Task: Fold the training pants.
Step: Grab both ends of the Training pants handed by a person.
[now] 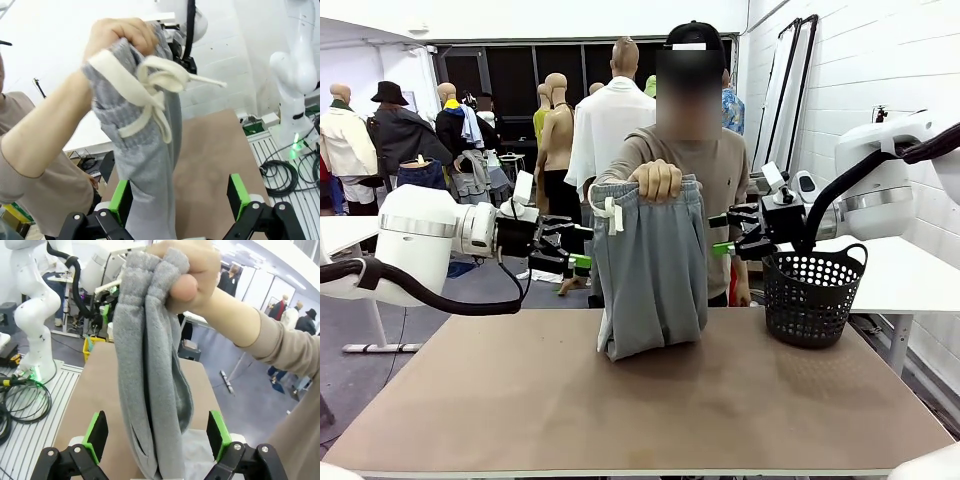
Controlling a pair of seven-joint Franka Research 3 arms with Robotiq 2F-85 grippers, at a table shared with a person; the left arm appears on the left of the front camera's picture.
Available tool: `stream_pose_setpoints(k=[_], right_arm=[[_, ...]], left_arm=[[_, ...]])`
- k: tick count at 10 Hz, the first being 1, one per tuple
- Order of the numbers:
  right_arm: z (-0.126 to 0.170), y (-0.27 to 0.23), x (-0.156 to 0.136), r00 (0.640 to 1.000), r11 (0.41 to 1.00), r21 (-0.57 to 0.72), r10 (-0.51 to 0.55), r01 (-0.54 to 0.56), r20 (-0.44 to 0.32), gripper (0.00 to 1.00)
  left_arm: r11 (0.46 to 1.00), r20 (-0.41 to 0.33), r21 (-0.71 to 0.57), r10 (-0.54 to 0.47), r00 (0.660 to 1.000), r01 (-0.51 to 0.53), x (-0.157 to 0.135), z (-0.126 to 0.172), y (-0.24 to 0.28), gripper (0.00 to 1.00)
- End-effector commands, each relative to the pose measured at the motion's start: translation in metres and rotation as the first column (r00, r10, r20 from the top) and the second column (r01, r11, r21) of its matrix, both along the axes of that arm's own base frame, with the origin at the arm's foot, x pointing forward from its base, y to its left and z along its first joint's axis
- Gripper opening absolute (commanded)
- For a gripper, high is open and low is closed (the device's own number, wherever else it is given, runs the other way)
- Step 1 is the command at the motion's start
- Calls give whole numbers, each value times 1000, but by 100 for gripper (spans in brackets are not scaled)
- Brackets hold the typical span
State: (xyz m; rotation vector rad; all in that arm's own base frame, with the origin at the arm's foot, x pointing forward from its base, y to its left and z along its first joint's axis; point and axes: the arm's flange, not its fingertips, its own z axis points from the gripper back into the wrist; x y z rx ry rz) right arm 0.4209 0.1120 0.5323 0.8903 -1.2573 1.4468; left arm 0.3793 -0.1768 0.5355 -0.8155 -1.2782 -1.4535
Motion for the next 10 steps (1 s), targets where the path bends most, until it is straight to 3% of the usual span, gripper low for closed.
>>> stream_pose_setpoints(k=[1, 7, 10], right_arm=[[6, 4, -1, 1000, 999, 46, 25, -24, -17, 100], [15, 22, -1, 1000, 993, 117, 29, -30, 3, 100], [14, 27, 5, 999, 993, 106, 42, -42, 5, 100]], left_arm=[[998, 23, -61, 33, 999, -32, 5, 1, -6, 100], [986, 45, -157, 70, 997, -62, 8, 1, -14, 100], [987, 0, -160, 21, 1000, -21, 14, -1, -25, 100]])
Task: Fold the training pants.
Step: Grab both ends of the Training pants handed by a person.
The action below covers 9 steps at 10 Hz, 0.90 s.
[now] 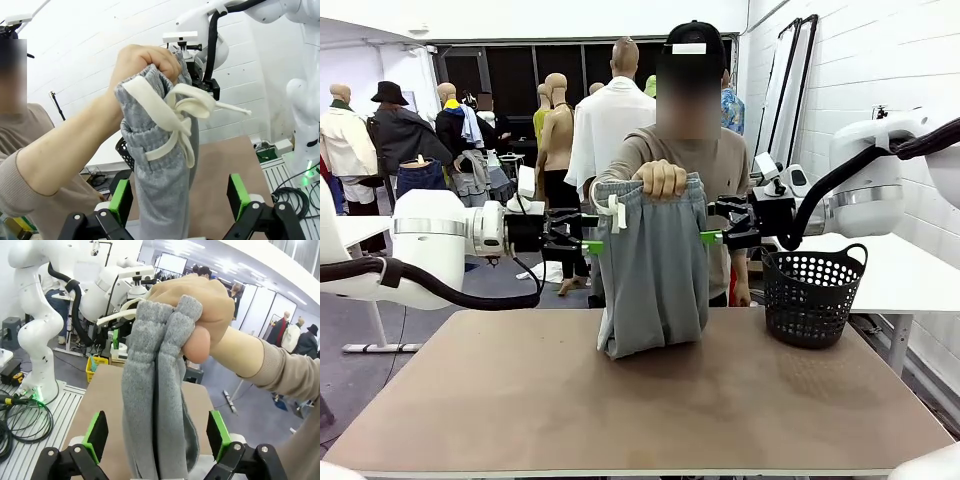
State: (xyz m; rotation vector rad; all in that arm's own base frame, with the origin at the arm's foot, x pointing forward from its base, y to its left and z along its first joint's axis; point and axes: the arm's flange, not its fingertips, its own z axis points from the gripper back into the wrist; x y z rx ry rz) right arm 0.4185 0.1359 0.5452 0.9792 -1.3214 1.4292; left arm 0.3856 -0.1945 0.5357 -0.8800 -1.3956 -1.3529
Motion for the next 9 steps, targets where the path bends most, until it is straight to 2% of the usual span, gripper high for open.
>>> stream_pose_setpoints(k=[1, 4, 9], right_arm=[[2, 4, 7, 1000, 1000, 10, 2, -2, 0, 100], [5, 8, 13, 1000, 1000, 18, 5, -5, -1, 100], [10, 16, 22, 999, 999, 30, 22, -21, -25, 100]], left_arm=[[1000, -13, -24, -20, 1000, 20, 7, -1, -10, 100], [998, -38, -36, -48, 998, 47, 14, -3, -17, 100], [996, -27, -50, -69, 997, 67, 15, 8, -24, 100]])
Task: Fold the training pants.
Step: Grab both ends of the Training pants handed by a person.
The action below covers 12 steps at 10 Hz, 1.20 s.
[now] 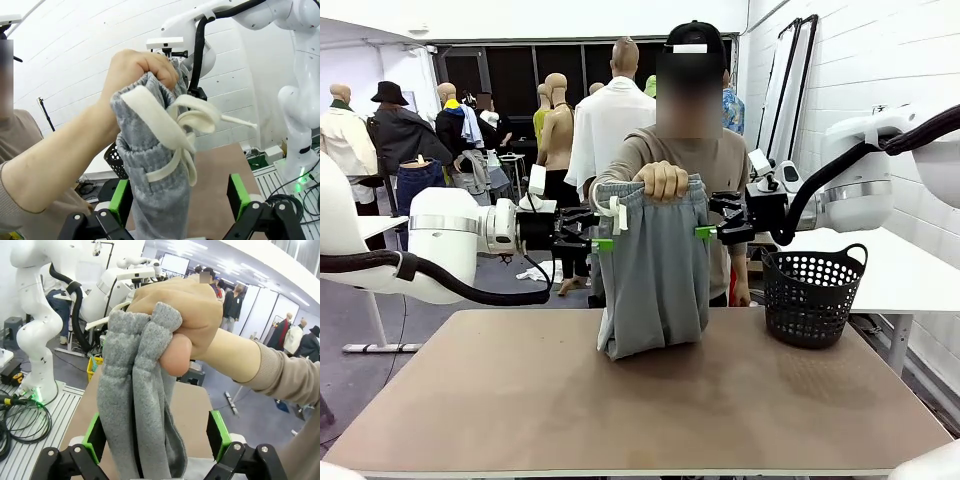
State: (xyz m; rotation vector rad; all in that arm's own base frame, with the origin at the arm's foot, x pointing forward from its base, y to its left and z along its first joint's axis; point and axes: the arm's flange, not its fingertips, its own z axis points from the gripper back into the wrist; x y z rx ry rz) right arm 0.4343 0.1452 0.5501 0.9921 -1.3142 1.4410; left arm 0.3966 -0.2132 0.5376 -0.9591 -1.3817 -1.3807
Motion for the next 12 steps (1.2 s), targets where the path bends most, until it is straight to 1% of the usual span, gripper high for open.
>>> stream_pose_setpoints(k=[1, 4, 6, 8, 12], right_arm=[[6, 9, 6, 1000, 1000, 30, 8, -8, -23, 100], [6, 13, 7, 1000, 1000, 22, 10, -10, -17, 100], [6, 13, 7, 1000, 1000, 24, 5, -4, -21, 100], [5, 16, 8, 997, 999, 23, 44, -42, -70, 100], [6, 18, 12, 993, 998, 37, 56, -52, -100, 100]], left_arm=[[1000, -6, -28, 2, 1000, -2, 4, 9, -6, 100], [999, -13, -28, 24, 1000, -24, 16, 10, -14, 100], [999, -25, -30, 17, 1000, -18, 22, 10, -18, 100], [999, -39, -30, 12, 999, -13, 24, 9, -20, 100], [999, -60, -48, 0, 998, -3, 25, 9, -22, 100]])
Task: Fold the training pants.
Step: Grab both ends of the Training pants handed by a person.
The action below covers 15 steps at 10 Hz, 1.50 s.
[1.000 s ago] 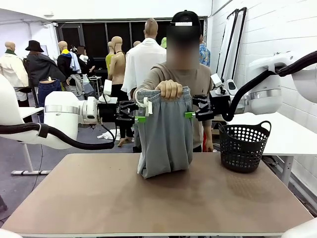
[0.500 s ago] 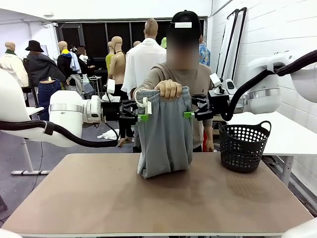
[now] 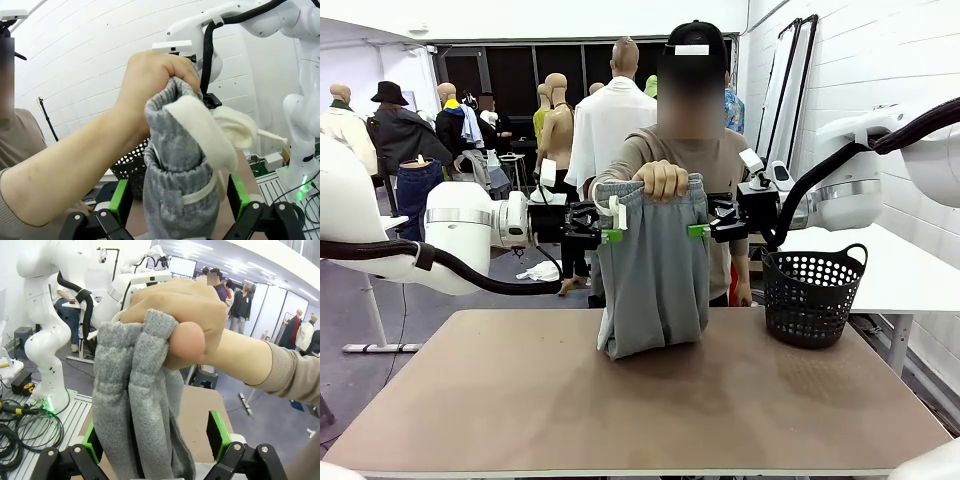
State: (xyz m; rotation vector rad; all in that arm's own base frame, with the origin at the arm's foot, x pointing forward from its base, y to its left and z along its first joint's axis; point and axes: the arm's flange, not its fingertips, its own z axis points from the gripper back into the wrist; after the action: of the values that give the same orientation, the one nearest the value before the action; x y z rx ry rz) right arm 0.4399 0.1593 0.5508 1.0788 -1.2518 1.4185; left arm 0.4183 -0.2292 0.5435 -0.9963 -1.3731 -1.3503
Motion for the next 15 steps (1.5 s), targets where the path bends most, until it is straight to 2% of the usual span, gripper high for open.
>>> stream_pose_setpoints(k=[1, 2, 5, 6, 7, 11, 15], right_arm=[[5, 6, 8, 999, 1000, 18, 12, -11, -36, 100], [5, 7, 9, 999, 1000, 7, 4, -4, -46, 89], [5, 8, 9, 998, 1000, -19, 7, -9, -68, 30], [5, 8, 9, 997, 1000, -27, 5, -7, -73, 10], [6, 8, 9, 997, 999, -33, 7, -10, -78, 0], [6, 7, 5, 996, 998, -59, 27, -31, -82, 0], [6, 8, 4, 998, 998, -55, 21, -25, -61, 0]], left_arm=[[1000, -39, -28, 1, 999, -2, 5, 2, -8, 92], [1000, -54, -30, 0, 999, -2, 6, 2, -10, 72], [999, -70, -30, 6, 998, -9, 5, 3, -11, 12], [999, -70, -32, 6, 998, -8, 4, 4, -11, 0], [999, -67, -32, 11, 998, -13, 3, 5, -11, 0], [998, -61, -24, 54, 997, -55, 2, 9, -6, 0], [999, -86, -5, 43, 995, -44, 4, 7, -6, 0]])
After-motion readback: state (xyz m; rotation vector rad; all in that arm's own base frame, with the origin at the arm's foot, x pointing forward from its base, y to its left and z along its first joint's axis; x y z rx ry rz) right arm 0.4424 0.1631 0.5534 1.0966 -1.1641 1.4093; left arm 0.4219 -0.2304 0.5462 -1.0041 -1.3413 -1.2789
